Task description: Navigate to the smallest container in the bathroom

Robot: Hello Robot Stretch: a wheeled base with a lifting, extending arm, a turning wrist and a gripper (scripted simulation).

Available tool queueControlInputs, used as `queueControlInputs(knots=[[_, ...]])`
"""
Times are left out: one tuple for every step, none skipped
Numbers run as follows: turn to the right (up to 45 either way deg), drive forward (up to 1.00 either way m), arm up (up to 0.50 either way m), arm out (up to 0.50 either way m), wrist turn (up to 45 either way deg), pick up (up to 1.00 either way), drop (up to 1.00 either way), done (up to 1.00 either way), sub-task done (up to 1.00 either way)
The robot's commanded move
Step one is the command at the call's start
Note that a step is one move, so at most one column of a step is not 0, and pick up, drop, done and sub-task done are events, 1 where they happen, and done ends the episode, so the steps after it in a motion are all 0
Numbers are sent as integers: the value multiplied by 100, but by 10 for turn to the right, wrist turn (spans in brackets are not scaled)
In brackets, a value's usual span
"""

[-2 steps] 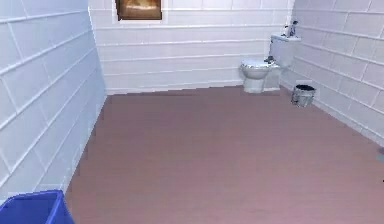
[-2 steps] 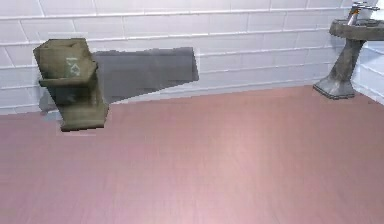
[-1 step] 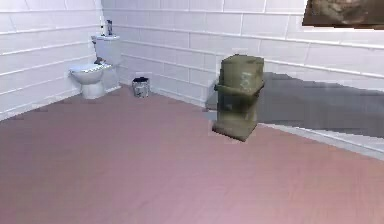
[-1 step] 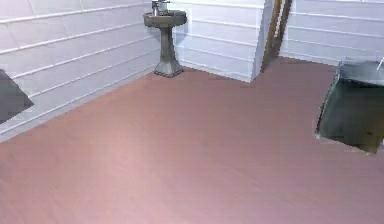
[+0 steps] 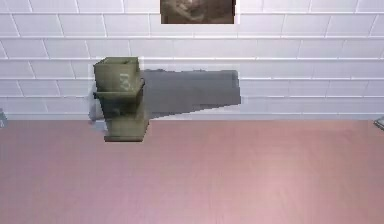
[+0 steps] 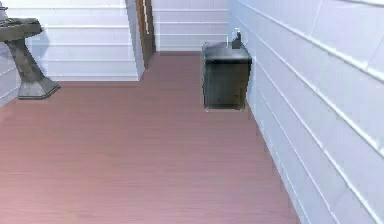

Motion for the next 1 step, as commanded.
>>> queueControlInputs(knots=[[0, 100, 0, 0, 0, 0, 0, 0, 0]])
